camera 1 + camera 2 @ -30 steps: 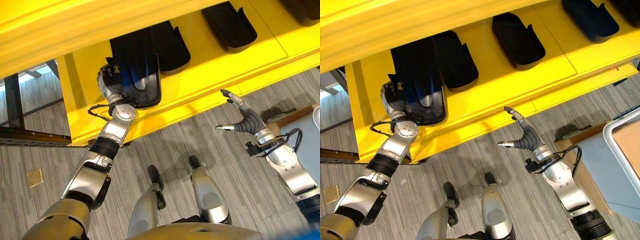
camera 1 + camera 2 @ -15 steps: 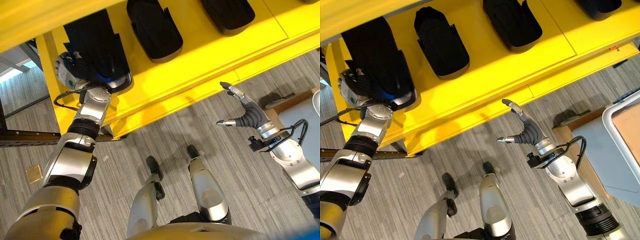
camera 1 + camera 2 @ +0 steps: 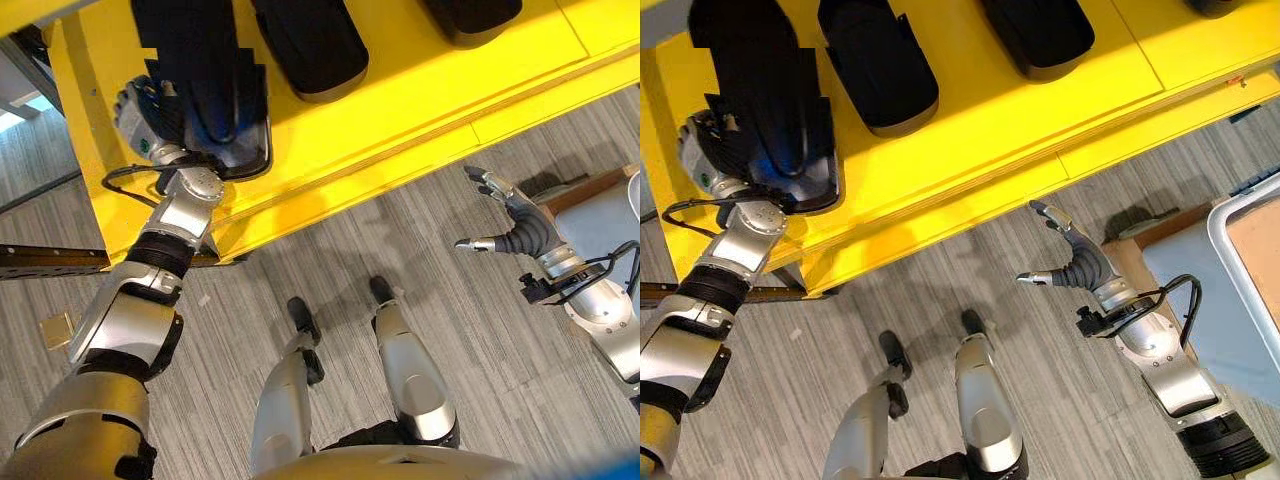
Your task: Move parts from the plastic box to the shelf.
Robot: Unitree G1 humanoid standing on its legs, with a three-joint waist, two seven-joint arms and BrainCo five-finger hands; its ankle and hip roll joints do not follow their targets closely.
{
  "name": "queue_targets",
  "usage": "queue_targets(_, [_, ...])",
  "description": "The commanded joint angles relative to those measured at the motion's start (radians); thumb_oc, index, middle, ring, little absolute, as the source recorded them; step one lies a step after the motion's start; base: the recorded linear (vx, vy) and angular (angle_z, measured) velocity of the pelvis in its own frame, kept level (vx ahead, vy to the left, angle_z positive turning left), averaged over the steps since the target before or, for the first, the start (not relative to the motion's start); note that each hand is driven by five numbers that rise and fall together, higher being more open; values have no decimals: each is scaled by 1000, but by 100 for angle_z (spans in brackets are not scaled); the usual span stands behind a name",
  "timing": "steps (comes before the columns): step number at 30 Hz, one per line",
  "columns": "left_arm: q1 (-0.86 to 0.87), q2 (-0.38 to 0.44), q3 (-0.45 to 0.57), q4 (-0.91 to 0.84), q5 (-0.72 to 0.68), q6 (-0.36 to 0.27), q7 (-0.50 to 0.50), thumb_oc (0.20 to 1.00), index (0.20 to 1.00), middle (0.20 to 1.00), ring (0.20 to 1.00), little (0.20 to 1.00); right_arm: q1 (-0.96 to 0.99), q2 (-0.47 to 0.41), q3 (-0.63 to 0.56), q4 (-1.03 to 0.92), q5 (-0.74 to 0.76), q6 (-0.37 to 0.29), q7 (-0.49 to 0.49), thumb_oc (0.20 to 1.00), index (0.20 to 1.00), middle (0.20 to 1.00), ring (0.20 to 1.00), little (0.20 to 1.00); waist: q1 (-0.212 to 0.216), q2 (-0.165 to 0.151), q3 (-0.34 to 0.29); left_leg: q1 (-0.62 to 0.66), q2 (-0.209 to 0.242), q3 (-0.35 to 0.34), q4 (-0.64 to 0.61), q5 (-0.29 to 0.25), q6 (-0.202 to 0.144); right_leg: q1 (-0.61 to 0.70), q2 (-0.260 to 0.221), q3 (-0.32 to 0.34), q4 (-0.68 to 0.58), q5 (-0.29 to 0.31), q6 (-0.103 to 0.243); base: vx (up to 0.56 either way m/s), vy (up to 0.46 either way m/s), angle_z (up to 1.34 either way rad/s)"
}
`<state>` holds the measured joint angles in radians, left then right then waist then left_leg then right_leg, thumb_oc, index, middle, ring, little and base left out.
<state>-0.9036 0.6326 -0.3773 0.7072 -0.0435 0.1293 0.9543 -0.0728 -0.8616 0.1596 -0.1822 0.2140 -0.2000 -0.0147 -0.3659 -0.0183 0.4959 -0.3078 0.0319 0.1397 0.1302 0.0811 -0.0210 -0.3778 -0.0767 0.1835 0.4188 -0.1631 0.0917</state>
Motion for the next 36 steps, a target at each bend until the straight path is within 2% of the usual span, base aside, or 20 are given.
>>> queue_targets(1, [-23, 76, 66, -25, 84, -46, 22, 200, 200, 200, 200, 200, -2, 57, -62, -18, 8, -81, -14, 1000, 1000, 1000, 1000, 1000, 6, -51, -57, 15, -15, 26, 171, -266, 34, 9, 33, 86, -169, 104, 16, -28, -38, 7])
queue_targets(9, [-53, 88, 55, 20, 35, -42, 6, 200, 200, 200, 200, 200, -20, 52, -39, 8, 20, -60, -28, 1000, 1000, 1000, 1000, 1000, 18, -51, -73, 38, -12, 18, 140, -255, 32, 27, 31, 75, -180, 103, 16, -6, -11, 3])
queue_targets(22, [14, 97, 102, 15, 33, -55, 15, 200, 200, 200, 200, 200, -18, 56, -28, -10, 9, -54, -18, 1000, 1000, 1000, 1000, 1000, 44, -47, -78, 53, -8, -1, 86, -226, 27, 42, 41, 61, -186, 90, 9, -27, -1, 4])
queue_targets(28, [48, 106, 117, 7, 31, -25, 18, 200, 200, 200, 200, 200, -12, 56, -23, -8, 8, -63, -2, 1000, 1000, 1000, 1000, 1000, 59, -39, -90, 59, -3, -9, 62, -207, 23, 47, 44, 48, -180, 81, 4, 0, 0, 0])
queue_targets(36, [82, 111, 140, 17, -5, -15, 13, 200, 200, 200, 200, 200, -24, 44, -10, -1, 19, -59, -1, 1000, 1000, 1000, 1000, 1000, 73, -31, -97, 66, 4, -26, 41, -188, 16, 57, 45, 28, -165, 62, -4, -3, 2, 3])
